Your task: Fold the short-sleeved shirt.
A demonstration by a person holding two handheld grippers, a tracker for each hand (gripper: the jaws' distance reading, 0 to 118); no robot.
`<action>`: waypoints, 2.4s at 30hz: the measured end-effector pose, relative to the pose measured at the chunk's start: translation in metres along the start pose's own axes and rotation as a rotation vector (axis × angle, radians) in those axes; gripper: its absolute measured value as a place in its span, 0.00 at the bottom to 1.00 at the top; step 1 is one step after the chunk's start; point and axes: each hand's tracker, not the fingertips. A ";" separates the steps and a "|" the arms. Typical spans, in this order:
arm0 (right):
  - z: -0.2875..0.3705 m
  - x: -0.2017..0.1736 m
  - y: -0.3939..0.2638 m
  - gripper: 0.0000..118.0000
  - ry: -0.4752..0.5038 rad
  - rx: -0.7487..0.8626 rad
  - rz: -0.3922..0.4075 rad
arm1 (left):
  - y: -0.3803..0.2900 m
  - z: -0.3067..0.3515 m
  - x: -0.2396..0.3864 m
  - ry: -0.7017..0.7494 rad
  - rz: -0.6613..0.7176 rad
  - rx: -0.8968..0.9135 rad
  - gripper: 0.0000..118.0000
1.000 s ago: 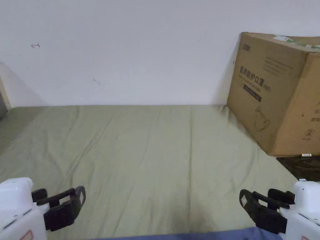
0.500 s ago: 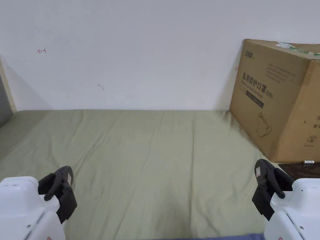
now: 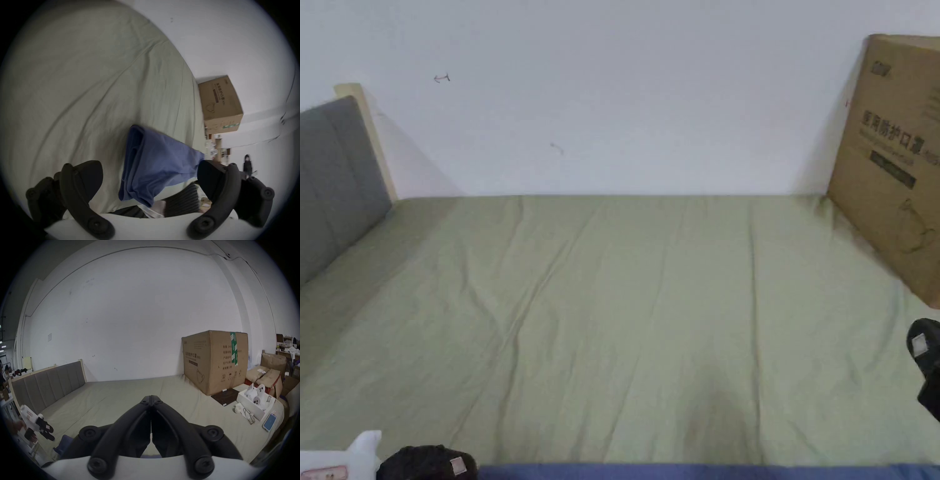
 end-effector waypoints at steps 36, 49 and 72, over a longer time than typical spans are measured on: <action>0.008 -0.012 0.003 0.00 0.109 -0.115 0.066 | -0.029 -0.024 0.122 0.413 -0.373 0.197 0.07; 0.024 0.012 -0.006 0.00 0.062 -0.147 0.019 | -0.072 -0.180 0.237 0.144 -0.401 -0.147 0.77; 0.018 0.039 -0.018 0.00 0.130 -0.164 -0.119 | -0.119 -0.255 0.215 0.255 -0.534 -0.285 0.00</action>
